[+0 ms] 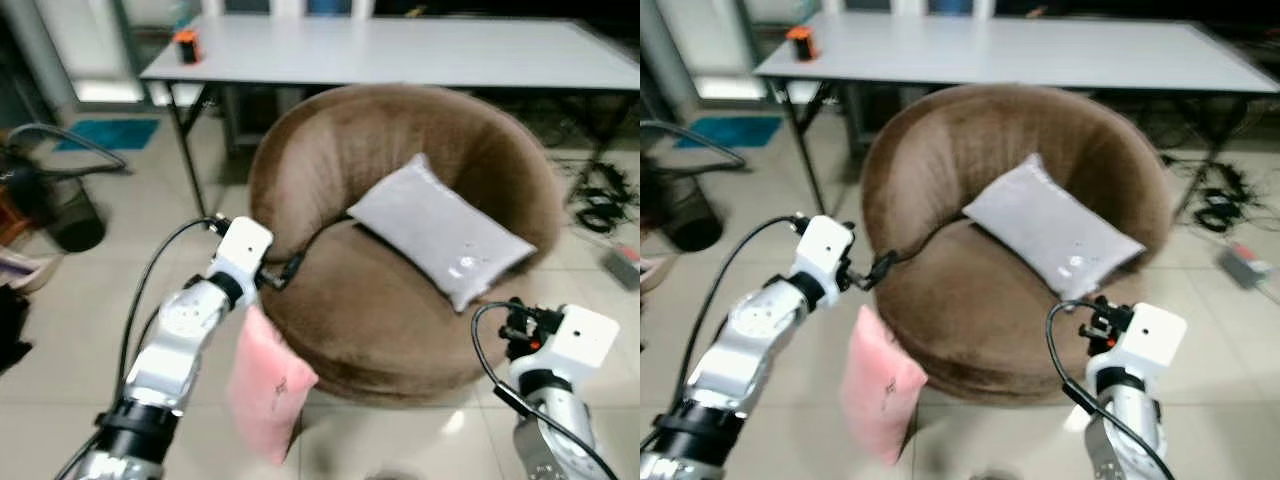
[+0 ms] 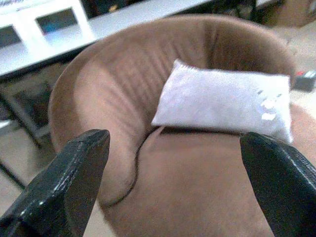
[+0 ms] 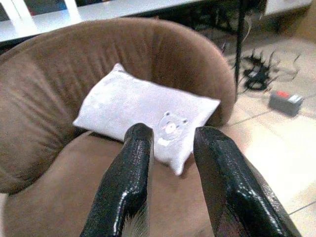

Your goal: Move the pillow to the sofa from floor

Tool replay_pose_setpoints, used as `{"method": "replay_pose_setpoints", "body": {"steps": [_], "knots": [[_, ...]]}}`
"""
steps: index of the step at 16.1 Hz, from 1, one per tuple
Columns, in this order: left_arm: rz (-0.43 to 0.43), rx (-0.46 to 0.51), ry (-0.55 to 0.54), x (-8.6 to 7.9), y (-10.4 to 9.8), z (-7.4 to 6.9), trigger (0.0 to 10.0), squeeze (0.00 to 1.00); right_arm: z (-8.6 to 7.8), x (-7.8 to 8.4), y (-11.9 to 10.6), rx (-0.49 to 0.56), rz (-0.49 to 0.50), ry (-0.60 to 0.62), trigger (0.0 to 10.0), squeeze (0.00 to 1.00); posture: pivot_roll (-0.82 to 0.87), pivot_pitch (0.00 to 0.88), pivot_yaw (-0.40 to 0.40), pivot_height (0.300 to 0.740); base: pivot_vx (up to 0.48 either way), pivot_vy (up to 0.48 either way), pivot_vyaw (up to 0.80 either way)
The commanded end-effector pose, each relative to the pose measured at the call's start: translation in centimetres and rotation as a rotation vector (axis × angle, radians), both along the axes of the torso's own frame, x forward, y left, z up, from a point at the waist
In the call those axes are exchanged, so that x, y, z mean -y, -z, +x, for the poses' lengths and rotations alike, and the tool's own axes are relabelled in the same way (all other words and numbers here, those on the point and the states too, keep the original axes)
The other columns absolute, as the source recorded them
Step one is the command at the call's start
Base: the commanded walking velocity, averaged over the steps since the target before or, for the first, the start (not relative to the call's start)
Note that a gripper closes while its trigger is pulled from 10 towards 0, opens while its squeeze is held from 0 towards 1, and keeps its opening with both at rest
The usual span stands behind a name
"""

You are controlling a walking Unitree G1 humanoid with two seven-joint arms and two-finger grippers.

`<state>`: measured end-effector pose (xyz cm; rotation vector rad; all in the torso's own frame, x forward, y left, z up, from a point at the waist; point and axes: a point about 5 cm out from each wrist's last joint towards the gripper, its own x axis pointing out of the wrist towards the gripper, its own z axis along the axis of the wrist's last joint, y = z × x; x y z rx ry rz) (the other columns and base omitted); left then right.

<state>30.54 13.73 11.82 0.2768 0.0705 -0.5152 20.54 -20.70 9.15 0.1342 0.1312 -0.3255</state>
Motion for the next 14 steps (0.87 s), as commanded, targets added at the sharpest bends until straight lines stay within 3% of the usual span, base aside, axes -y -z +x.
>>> {"method": "replay_pose_setpoints", "body": {"steps": [1, 14], "knots": [[0.020, 0.005, -0.003, -0.07, -0.04, 0.10, 10.0, 0.00, 0.16, -0.26, -0.34, -0.001, -0.010, -0.013, 10.0, 0.00, -0.05, 0.008, 0.015, 0.740, 0.000, 0.442, -0.80], [0.014, 0.010, 0.004, 0.32, 0.43, 0.01, 10.0, 0.00, -0.01, -0.37, 0.08, -0.052, -0.003, -0.015, 10.0, 0.00, -0.06, 0.015, -0.001, 0.740, 0.000, 0.442, -0.80]]}}
